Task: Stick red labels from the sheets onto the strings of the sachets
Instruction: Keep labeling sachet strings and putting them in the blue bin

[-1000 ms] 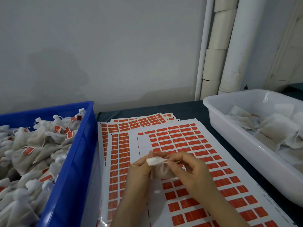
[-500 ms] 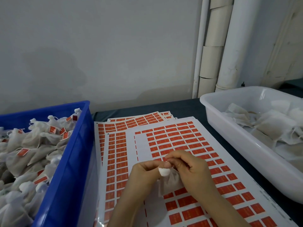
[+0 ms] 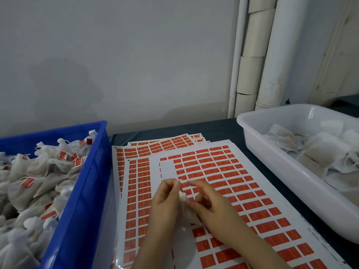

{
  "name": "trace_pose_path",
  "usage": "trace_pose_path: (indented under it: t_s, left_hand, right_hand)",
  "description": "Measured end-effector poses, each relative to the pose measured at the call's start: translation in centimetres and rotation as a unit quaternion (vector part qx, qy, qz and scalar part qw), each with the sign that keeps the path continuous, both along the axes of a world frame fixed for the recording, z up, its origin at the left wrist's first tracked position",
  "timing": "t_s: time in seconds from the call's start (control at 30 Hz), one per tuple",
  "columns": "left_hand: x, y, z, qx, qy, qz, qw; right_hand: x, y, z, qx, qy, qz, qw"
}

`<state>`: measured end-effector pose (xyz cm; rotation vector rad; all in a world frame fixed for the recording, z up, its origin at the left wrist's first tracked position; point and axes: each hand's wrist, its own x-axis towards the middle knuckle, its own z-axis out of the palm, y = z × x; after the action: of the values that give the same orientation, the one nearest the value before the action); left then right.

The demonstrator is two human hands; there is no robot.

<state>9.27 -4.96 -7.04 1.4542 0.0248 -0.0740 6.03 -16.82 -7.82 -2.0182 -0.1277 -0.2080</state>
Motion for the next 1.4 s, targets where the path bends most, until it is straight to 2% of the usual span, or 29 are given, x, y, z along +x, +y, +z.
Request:
trace_pose_path:
  t_s: [0.17, 0.3, 0.47, 0.67, 0.8, 0.93, 1.17, 1.27, 1.4]
  left_hand:
    - [0.0, -0.1, 0.2, -0.011, -0.003, 0.034, 0.999]
    - [-0.1, 0.0, 0.3, -0.016, -0.004, -0.019, 1.000]
    - [-0.6, -0.3, 0.2, 0.056, -0.030, -0.099, 0.993]
    - [-0.9, -0.7, -0.1, 0.122, -0.011, -0.088, 0.989]
    - [-1.2, -0.9, 0.4, 0.175, -0.071, -0.088, 0.978]
    - [-1.3, -0.7, 0.2, 0.190, -0.116, -0.096, 0.970]
    - [-1.3, -0.6, 0.3, 0.173, -0.135, -0.111, 0.969]
    - [-1.5, -0.7, 0.6, 0.168, -0.128, -0.128, 0.969]
    - [-1.5, -0.6, 0.5, 0.152, -0.057, -0.132, 0.978]
  right_hand:
    - [0.1, 0.0, -0.1, 0.008, 0.029, 0.018, 0.999]
    - [0.2, -0.6, 0.6, 0.075, 0.022, -0.005, 0.997]
    - [0.1, -1.1, 1.1, 0.144, 0.026, -0.040, 0.988]
    - [0.2, -1.2, 0.7, 0.216, 0.076, -0.093, 0.969]
    - [0.2, -1.7, 1.2, 0.312, 0.083, -0.068, 0.944]
    - [0.2, -1.9, 1.6, 0.370, 0.071, -0.056, 0.925]
    - [1.0, -3.0, 1.9, 0.368, 0.043, -0.135, 0.919]
    - [1.0, -3.2, 1.8, 0.369, 0.036, -0.134, 0.919]
    - [0.8, -3.2, 2.0, 0.362, 0.023, -0.101, 0.927]
